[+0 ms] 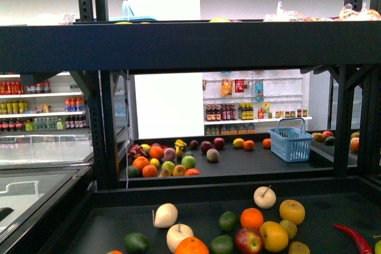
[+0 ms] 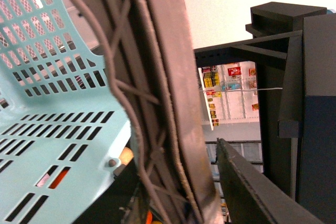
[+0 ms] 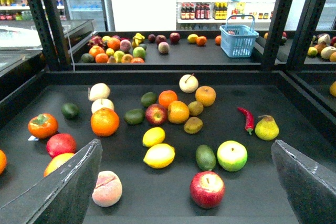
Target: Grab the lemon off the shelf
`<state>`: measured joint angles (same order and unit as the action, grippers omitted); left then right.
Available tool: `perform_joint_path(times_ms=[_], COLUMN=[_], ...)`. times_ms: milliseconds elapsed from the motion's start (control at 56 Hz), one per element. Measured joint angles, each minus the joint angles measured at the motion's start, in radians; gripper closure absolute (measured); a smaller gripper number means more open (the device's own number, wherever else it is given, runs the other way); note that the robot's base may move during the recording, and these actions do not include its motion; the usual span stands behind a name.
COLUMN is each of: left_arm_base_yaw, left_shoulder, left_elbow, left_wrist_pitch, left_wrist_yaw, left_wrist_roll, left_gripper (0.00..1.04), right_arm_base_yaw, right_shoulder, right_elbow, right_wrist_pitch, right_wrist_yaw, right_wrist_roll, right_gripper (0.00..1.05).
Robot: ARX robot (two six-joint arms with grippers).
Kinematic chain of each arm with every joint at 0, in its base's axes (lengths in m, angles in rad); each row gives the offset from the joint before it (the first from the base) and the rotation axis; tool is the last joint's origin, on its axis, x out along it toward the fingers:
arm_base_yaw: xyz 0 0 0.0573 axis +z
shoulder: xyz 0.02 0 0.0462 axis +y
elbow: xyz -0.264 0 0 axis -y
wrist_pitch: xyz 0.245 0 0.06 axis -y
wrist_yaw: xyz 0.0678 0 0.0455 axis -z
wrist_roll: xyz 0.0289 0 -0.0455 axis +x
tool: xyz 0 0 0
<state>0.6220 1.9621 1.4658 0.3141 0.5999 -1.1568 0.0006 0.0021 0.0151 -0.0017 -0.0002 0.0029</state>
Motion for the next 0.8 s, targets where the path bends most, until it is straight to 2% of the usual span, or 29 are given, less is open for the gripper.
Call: perform_joint_path(times_ms=[107, 196, 518, 642, 803], left_arm_base_yaw=[0.003, 0.004, -0.015, -0.061, -0.164], left_shoulder=[0.002, 0.001, -0.152, -0.272, -0.432], left_elbow=[0.000, 0.000, -0.101, -0.166, -0.265], left_wrist_pitch=[0.008, 0.009, 0.005, -0.030, -0.088], left_wrist_yaw=[0.005, 0.019, 0.088, 0.145, 0.195], left_wrist_roll=[-0.045, -0.035, 0.039, 0.105, 0.206], left_gripper=[0.81, 0.86, 0.90, 0.91, 0.91], right_arm_base_yaw=[0.000, 0.000, 0.000, 0.000, 0.000], right_shoulder=[0.000, 0.000, 0.000, 0.000, 0.000], right_elbow=[0.000, 0.000, 0.000, 0.000, 0.000], right_wrist_pitch=[0.000, 0.000, 0.000, 0.000, 0.000], right_wrist_yaw=[0.000, 0.000, 0.000, 0.000, 0.000], right_wrist_roll=[0.000, 0.000, 0.000, 0.000, 0.000], right_gripper=[0.07, 0.07, 0.07, 0.07, 0.07])
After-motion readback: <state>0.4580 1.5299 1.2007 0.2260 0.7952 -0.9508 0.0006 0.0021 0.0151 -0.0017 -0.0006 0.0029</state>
